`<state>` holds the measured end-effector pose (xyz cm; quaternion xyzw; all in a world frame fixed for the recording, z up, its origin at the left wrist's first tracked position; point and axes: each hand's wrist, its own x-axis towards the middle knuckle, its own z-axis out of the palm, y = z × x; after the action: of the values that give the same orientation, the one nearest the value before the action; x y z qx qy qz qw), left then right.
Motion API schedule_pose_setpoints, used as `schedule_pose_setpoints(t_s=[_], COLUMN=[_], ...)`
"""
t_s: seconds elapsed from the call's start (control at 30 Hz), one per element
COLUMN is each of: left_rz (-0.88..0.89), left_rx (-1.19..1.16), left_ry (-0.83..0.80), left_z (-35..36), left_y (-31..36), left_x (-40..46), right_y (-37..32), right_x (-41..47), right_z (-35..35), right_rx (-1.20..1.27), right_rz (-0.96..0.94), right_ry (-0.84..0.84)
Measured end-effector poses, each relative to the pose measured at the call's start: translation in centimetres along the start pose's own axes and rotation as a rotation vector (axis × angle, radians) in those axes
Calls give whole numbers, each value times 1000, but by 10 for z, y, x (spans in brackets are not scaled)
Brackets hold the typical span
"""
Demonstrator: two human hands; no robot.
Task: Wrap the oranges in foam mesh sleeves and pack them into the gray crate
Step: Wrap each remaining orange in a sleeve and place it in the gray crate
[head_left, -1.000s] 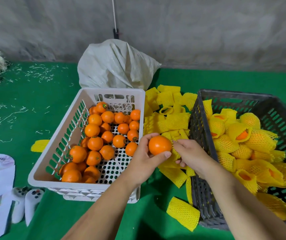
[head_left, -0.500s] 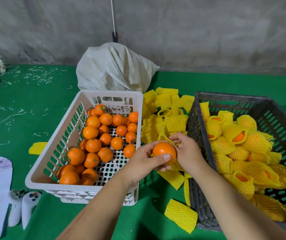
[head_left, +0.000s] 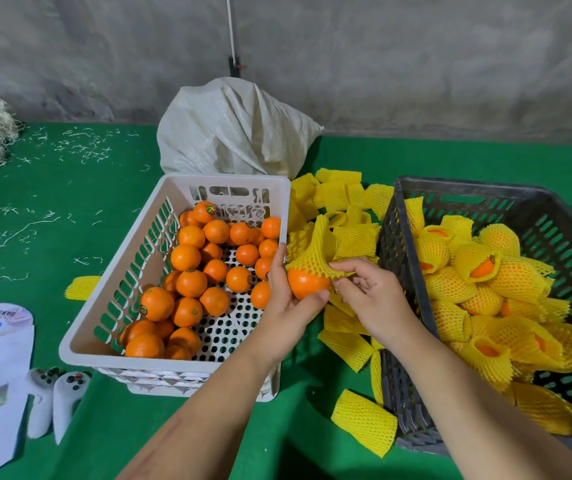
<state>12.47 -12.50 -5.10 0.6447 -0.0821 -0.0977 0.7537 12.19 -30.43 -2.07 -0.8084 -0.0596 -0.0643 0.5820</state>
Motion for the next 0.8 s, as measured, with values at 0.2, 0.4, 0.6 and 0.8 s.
schedule_pose_setpoints(t_s=[0.2, 0.4, 0.6, 0.8], left_rz=[96, 123, 124, 96], left_rx=[-18, -86, 9, 3], left_ry=[-10, 358, -2, -19], left_z=[6, 12, 1, 6], left_y=[-3, -2, -1, 2], left_x=[-2, 7, 2, 1], right_y=[1, -5, -1, -2], right_x=[1, -12, -8, -7], right_z=[-3, 10, 4, 6], right_rx=[-175, -410, -319, -298], right_rz=[-120, -520, -309, -331], right_ry=[103, 116, 97, 51])
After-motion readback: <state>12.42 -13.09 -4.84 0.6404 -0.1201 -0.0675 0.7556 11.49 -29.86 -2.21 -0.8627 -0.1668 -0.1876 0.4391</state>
